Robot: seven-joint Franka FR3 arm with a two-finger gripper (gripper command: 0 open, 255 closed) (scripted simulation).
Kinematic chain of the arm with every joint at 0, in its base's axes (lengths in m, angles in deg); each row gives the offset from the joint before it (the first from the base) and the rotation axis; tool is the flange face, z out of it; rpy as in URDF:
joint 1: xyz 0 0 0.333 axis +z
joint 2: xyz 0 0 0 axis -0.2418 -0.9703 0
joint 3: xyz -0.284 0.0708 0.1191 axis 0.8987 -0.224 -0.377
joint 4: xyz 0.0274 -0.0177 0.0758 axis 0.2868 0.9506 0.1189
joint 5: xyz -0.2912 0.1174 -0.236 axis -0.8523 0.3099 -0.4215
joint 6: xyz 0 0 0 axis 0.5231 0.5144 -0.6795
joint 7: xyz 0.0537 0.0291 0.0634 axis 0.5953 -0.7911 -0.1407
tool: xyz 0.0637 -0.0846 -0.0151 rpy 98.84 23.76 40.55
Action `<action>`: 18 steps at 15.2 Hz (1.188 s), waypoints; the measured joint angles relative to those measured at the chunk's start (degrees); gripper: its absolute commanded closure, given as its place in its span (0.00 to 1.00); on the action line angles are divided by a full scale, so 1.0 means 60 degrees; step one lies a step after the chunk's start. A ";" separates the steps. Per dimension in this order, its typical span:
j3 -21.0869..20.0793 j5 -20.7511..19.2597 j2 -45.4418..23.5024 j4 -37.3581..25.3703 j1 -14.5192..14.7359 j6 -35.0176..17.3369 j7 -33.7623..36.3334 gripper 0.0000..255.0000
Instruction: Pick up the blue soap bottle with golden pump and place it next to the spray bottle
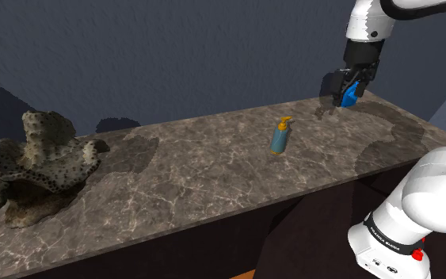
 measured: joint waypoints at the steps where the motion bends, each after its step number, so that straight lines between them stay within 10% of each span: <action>1: 0.0000 0.0000 0.0000 0.0000 0.0000 0.0000 0.0000 0.00; 18: 0.2104 0.0103 -0.1646 0.3879 0.0744 -0.9124 -0.2117 0.00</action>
